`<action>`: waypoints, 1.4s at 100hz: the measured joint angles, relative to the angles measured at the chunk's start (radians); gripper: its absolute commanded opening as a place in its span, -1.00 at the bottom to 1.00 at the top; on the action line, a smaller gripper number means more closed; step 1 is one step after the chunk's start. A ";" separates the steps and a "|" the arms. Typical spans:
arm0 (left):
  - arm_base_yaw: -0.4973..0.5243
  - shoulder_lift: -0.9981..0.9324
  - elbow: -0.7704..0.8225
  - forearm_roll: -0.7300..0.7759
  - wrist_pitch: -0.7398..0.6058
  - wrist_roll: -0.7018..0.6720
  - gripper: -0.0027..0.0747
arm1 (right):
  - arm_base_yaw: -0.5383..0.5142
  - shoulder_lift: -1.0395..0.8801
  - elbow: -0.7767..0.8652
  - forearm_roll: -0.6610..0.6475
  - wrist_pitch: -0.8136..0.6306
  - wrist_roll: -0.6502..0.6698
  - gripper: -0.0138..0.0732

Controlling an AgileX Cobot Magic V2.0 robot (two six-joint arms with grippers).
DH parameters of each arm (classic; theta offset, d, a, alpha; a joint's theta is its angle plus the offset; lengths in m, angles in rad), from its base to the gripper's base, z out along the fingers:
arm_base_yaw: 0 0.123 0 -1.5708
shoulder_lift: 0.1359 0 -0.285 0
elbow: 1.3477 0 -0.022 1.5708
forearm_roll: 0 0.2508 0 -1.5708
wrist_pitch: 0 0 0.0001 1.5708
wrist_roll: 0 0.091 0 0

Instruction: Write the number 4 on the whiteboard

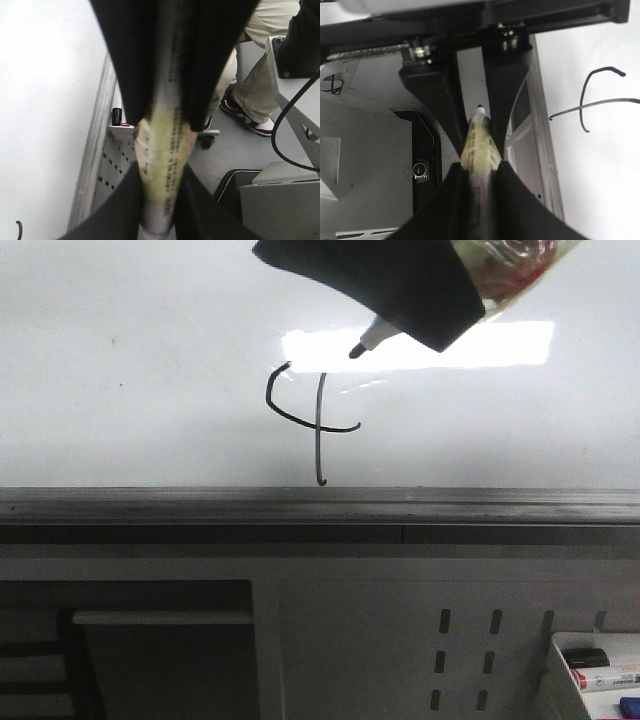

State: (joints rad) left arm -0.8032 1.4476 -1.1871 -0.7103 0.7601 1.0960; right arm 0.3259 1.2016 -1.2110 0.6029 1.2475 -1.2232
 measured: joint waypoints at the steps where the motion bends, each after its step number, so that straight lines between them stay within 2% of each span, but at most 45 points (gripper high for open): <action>1: 0.000 0.000 0.000 0.000 0.000 0.002 -0.96 | 0.000 0.000 0.000 0.000 0.000 0.000 -0.67; 8: 0.000 0.000 0.000 0.000 0.000 0.002 -0.98 | 0.000 0.000 0.000 0.000 0.001 0.000 -0.50; 21: 0.000 0.000 -0.002 -0.002 0.000 0.002 -0.98 | 0.000 0.000 0.000 0.002 0.001 0.000 -0.03; 30: 0.002 0.000 -0.002 -0.002 -0.002 0.002 -0.98 | 0.000 0.000 -0.002 0.002 0.001 0.000 0.12; 40: 0.008 0.000 -0.002 0.011 0.000 -0.016 -0.98 | 0.000 -0.006 -0.041 -0.043 0.001 0.038 0.13; 49: 0.036 -0.002 -0.002 0.059 0.004 -0.092 -0.98 | 0.000 -0.038 -0.108 -0.130 0.001 0.160 0.13; 67: 0.114 -0.087 0.012 0.312 0.038 -0.416 -0.98 | 0.000 -0.155 -0.161 -0.349 0.004 0.504 0.12; 81: 0.173 -0.236 0.116 0.525 0.001 -0.712 -0.98 | -0.002 -0.247 -0.085 -0.488 -0.038 0.715 0.12; 89: 0.214 -0.331 0.226 0.624 -0.086 -0.882 -0.98 | -0.003 -0.292 -0.012 -0.519 -0.088 0.752 0.12; 101: 0.300 -0.425 0.387 0.710 -0.235 -1.037 -0.98 | -0.003 -0.331 0.082 -0.524 -0.162 0.766 0.12; 113: 0.400 -0.448 0.509 0.710 -0.382 -1.085 -0.98 | -0.003 -0.343 0.141 -0.526 -0.202 0.773 0.10; 121: 0.471 -0.435 0.553 0.654 -0.459 -1.096 -0.98 | -0.003 -0.343 0.163 -0.526 -0.218 0.775 0.10; 140: 0.579 -0.361 0.568 0.596 -0.545 -1.096 -0.98 | -0.003 -0.343 0.172 -0.526 -0.247 0.777 0.10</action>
State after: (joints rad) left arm -0.2246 1.0865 -0.6195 -0.1140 0.2147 0.0000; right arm 0.3229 0.8583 -1.0393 0.0773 1.0004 -0.4460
